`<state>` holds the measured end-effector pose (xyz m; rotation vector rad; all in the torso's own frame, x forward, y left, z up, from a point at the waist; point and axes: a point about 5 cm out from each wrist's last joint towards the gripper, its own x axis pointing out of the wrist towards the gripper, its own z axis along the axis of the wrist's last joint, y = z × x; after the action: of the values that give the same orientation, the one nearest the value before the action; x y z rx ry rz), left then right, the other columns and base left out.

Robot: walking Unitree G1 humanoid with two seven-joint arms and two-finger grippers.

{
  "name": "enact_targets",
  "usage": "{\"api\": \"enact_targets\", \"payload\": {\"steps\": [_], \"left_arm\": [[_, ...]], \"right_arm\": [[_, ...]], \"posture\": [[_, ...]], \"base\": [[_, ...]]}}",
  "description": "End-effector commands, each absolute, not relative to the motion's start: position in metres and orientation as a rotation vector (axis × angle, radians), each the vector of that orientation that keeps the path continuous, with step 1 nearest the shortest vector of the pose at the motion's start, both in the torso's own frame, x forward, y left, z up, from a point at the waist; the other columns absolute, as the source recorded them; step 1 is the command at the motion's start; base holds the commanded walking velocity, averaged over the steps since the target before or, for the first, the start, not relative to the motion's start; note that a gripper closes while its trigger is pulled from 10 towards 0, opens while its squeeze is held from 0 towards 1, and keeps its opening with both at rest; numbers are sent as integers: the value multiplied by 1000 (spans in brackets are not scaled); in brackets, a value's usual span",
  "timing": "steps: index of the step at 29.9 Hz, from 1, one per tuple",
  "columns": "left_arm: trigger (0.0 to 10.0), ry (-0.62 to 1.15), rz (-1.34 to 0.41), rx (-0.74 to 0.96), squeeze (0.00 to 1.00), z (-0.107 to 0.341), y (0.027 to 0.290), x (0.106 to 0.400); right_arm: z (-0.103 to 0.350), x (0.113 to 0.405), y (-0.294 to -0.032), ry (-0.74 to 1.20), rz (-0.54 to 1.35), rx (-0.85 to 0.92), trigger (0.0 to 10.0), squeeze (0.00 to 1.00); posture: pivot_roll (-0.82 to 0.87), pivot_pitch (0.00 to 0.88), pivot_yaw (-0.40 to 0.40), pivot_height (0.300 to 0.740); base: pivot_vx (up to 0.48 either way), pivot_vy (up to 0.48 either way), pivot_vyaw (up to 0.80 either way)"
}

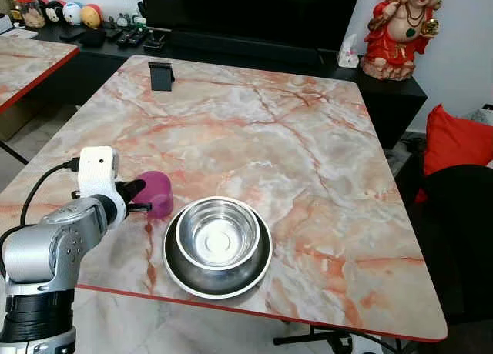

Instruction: Setting the table

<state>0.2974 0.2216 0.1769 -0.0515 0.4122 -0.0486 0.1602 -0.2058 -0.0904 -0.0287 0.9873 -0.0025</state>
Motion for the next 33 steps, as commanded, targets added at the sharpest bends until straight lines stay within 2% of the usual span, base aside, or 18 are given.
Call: {"api": "enact_targets", "payload": {"steps": [1,4,16,17,18,19,20,22,33], "left_arm": [[10000,386,-61,-37,604,183,218,300],[10000,384,-69,-37,569,184,216,300],[10000,367,-91,-41,533,185,212,301],[10000,367,-92,-42,514,185,212,301],[10000,367,-93,-44,369,185,211,301],[10000,366,-94,-46,314,185,211,301],[10000,366,-94,-48,314,185,211,301],[10000,364,-96,-51,0,185,211,301],[10000,210,-128,2,0,206,206,302]], "right_arm": [[-89,162,-209,985,-8,-36,10000,0],[-89,162,-209,984,-9,-36,10000,0],[-89,162,-209,983,-7,-40,10000,0],[-89,162,-209,983,-7,-40,10000,0],[-89,162,-209,983,-7,-40,10000,0],[-89,162,-209,983,-6,-40,10000,0],[-89,162,-209,983,-6,-40,10000,0],[-89,162,-210,983,-5,-40,10000,0],[-89,162,-210,985,0,-44,10000,0]], "posture": [[68,0,-96,740],[68,0,-96,740],[67,0,-96,740],[67,0,-96,740],[67,0,-97,740],[67,0,-97,740],[67,0,-97,740],[68,0,-97,740],[68,0,-98,740]], "base": [[0,0,0],[0,0,0],[0,0,0],[0,0,0],[0,0,0],[0,0,0],[0,0,0],[0,0,0],[0,0,0]]}}
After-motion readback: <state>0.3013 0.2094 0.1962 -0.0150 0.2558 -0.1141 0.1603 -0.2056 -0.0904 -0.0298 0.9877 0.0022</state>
